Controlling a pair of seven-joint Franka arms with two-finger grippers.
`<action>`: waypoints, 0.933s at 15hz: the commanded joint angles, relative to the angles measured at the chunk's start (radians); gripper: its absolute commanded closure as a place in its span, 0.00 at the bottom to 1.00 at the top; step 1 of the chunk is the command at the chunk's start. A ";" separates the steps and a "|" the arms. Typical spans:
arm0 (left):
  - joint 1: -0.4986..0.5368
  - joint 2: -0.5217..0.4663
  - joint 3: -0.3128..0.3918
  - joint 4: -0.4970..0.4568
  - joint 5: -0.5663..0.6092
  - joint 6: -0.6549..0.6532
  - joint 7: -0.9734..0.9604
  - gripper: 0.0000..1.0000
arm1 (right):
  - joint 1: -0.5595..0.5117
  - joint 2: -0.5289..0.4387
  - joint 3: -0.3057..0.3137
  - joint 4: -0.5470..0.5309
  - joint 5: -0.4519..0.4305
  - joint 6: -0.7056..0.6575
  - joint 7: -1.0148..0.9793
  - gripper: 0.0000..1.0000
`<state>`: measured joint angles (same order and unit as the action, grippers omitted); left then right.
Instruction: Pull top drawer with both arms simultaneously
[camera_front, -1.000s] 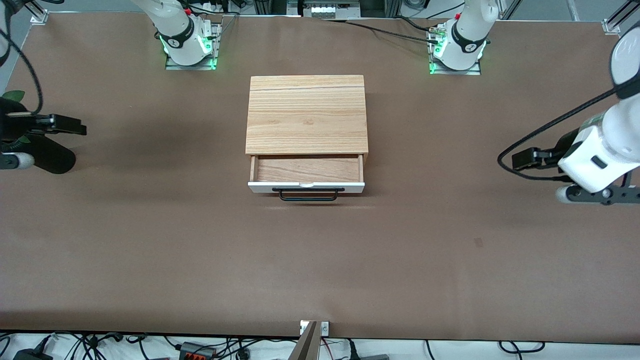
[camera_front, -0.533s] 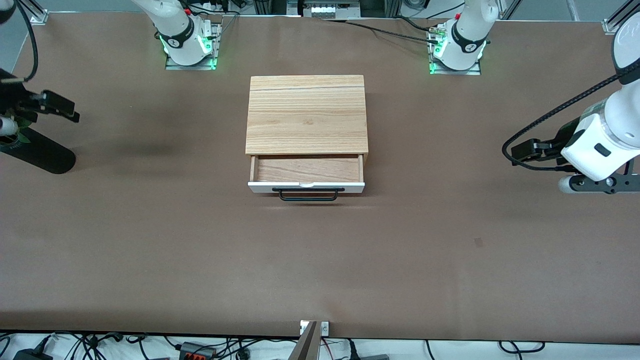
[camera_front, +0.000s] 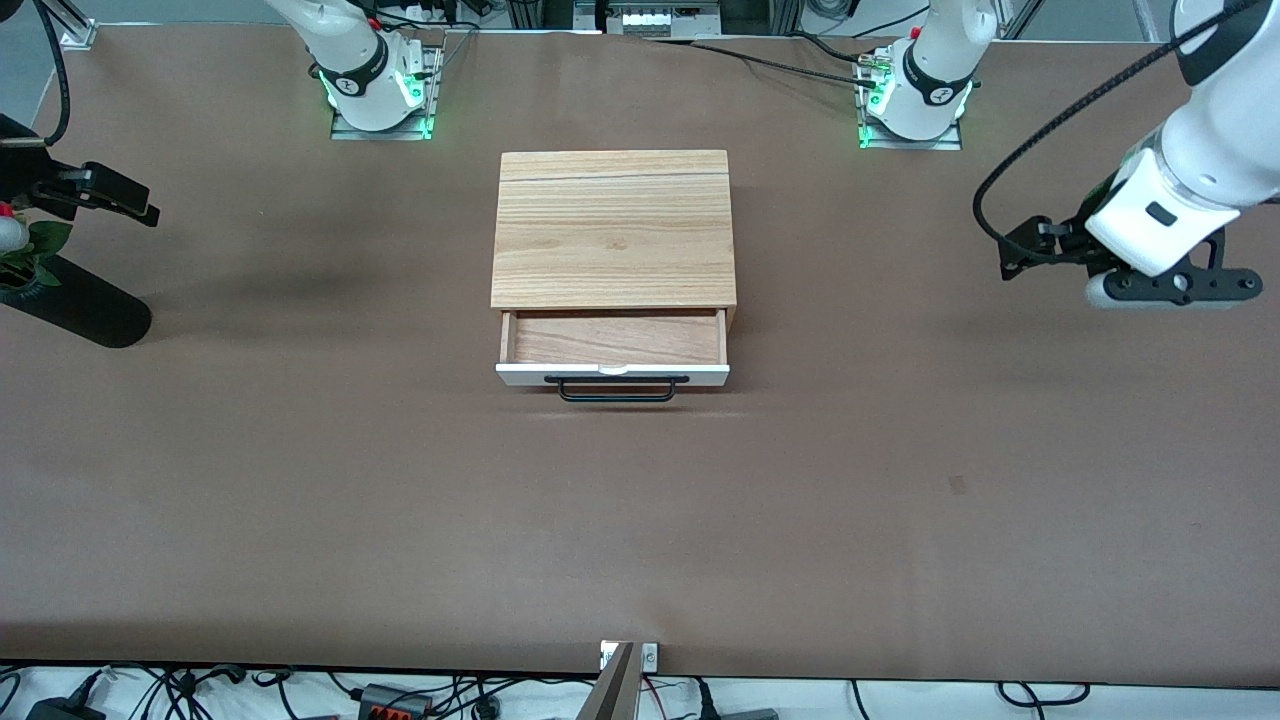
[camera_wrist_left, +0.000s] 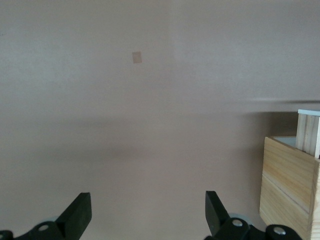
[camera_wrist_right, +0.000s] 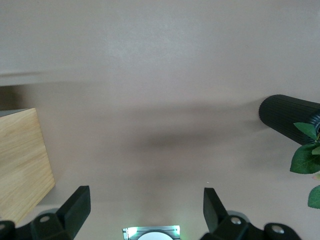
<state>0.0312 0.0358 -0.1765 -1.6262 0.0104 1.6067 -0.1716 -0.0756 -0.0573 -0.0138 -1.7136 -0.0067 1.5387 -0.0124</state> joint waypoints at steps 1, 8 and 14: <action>0.019 -0.068 -0.005 -0.104 -0.017 0.050 0.000 0.00 | -0.026 -0.001 0.028 0.009 0.001 -0.015 0.019 0.00; 0.019 -0.070 -0.003 -0.104 -0.020 0.045 -0.002 0.00 | 0.002 0.004 0.031 0.032 -0.006 -0.012 0.026 0.00; 0.010 -0.074 -0.032 -0.096 -0.026 0.032 -0.016 0.00 | 0.013 0.033 0.029 0.062 0.010 0.000 0.032 0.00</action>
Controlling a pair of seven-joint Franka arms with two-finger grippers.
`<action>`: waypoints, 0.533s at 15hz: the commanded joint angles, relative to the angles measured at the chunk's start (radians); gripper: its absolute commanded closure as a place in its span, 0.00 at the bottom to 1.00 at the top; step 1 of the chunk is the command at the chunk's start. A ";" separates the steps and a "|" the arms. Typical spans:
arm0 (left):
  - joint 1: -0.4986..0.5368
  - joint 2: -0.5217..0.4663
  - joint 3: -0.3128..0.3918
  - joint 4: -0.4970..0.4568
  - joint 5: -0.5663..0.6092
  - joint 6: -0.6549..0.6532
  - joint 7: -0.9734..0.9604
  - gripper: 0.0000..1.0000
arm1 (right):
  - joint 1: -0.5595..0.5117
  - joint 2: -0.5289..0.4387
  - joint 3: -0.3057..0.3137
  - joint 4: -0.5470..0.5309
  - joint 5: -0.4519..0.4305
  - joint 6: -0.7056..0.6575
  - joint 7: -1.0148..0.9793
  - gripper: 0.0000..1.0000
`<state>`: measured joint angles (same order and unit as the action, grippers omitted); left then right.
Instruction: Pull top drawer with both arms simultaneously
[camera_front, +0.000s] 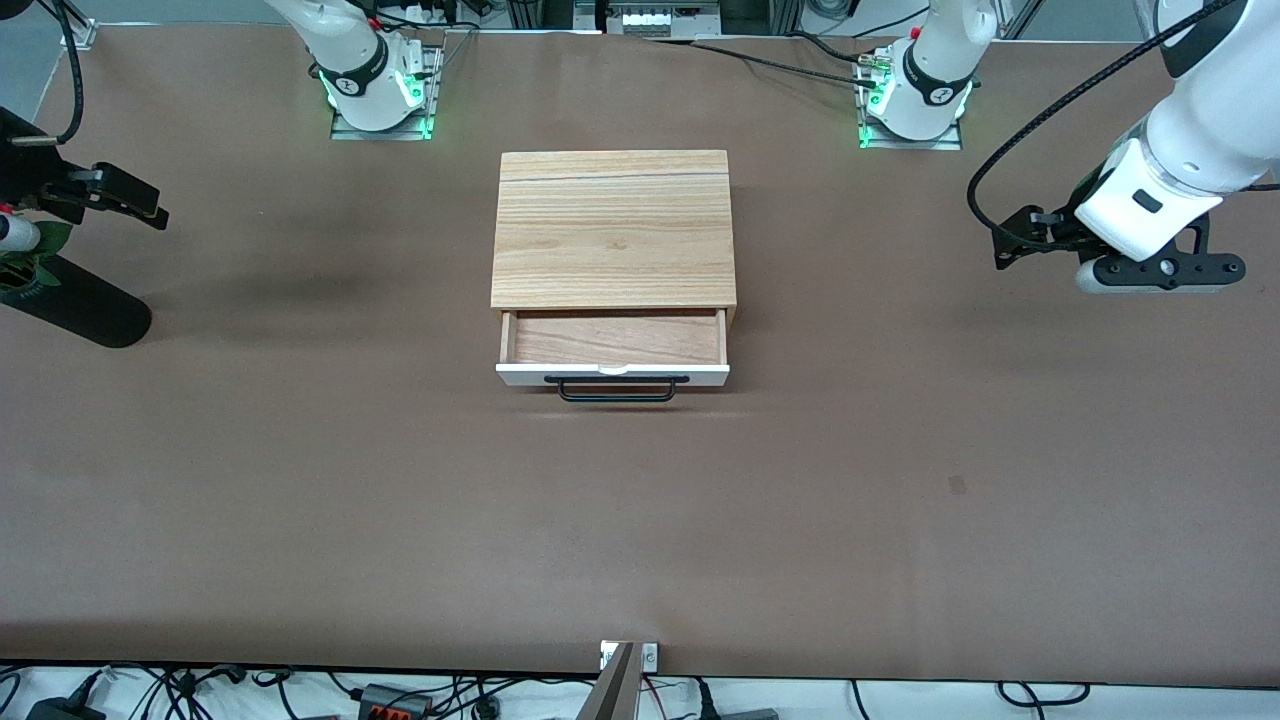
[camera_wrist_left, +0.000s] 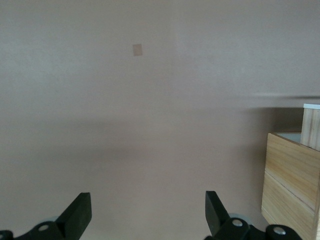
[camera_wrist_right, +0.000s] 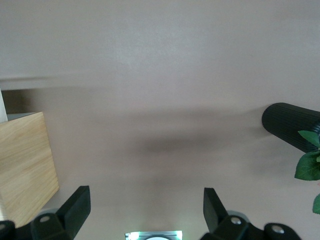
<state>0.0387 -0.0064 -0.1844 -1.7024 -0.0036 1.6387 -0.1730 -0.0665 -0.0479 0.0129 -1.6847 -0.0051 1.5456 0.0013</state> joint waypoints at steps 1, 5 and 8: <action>0.003 -0.032 -0.027 -0.019 -0.010 0.000 -0.014 0.00 | 0.005 0.023 0.004 0.034 0.008 -0.007 0.019 0.00; -0.003 -0.032 -0.040 -0.010 -0.010 -0.014 -0.013 0.00 | 0.007 0.026 0.002 0.037 0.010 0.028 0.019 0.00; 0.000 -0.030 -0.043 -0.010 -0.010 -0.032 -0.013 0.00 | 0.005 0.030 0.002 0.037 0.020 0.030 0.019 0.00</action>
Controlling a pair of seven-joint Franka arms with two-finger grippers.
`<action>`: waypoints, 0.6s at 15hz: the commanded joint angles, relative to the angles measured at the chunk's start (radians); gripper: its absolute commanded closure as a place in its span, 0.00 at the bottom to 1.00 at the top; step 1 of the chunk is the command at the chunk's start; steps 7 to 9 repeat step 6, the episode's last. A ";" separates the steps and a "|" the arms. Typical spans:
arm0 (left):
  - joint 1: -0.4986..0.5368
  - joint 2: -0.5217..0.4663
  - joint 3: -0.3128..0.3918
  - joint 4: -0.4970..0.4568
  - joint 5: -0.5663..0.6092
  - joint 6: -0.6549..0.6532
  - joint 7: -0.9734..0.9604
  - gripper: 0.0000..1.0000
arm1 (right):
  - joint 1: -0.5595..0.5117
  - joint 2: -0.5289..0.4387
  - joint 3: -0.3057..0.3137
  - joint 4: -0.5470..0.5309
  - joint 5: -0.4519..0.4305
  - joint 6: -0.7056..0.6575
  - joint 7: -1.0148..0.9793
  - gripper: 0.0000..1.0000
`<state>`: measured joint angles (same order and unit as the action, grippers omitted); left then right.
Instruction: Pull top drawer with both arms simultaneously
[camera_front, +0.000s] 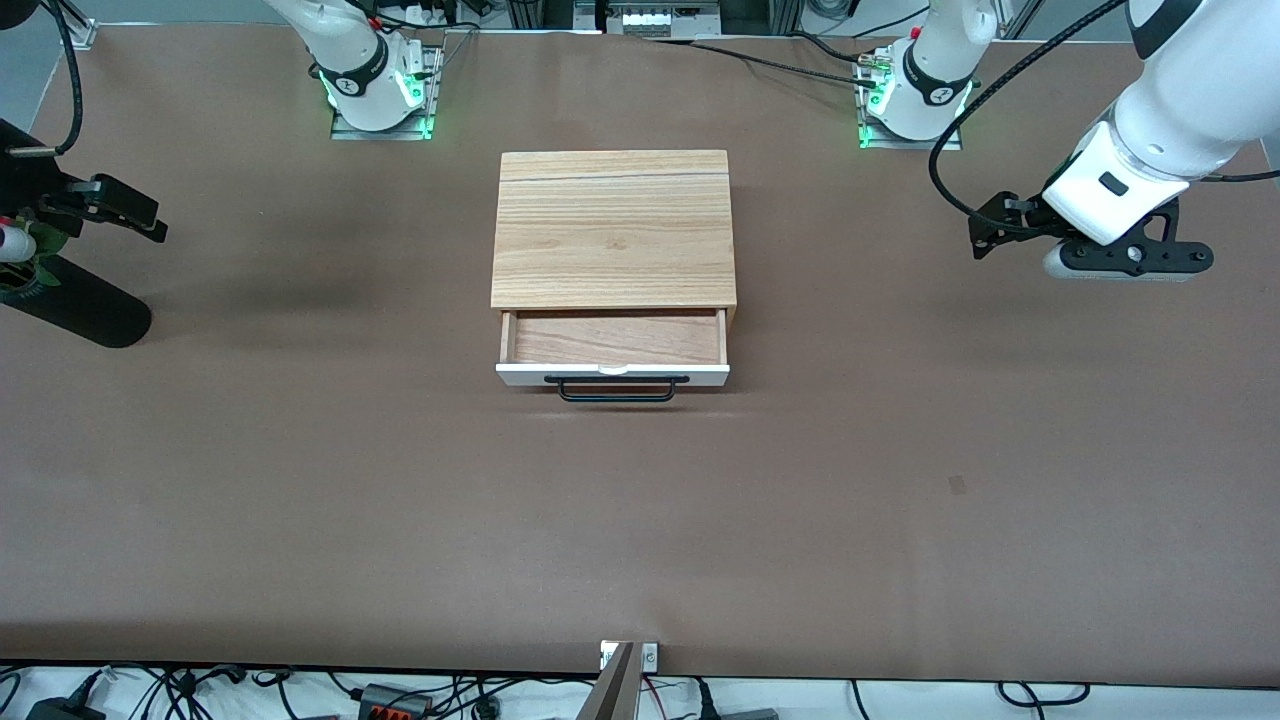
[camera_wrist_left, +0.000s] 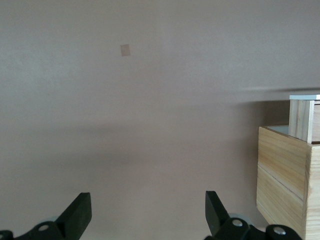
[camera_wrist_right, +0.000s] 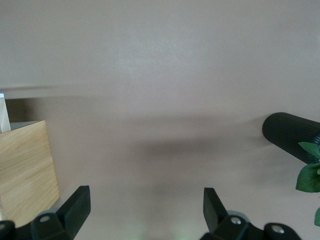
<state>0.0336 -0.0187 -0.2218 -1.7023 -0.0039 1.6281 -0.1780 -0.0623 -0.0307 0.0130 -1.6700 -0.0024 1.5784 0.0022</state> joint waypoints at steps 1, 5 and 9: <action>0.003 -0.020 -0.008 -0.010 -0.010 -0.028 -0.009 0.00 | 0.001 0.012 0.004 0.021 0.030 -0.003 0.018 0.00; 0.005 -0.017 -0.008 -0.007 -0.010 -0.028 -0.009 0.00 | 0.012 0.012 0.004 0.021 0.033 -0.011 0.151 0.00; 0.005 -0.017 -0.008 -0.007 -0.010 -0.028 -0.009 0.00 | 0.010 0.012 0.002 0.021 0.033 -0.014 0.145 0.00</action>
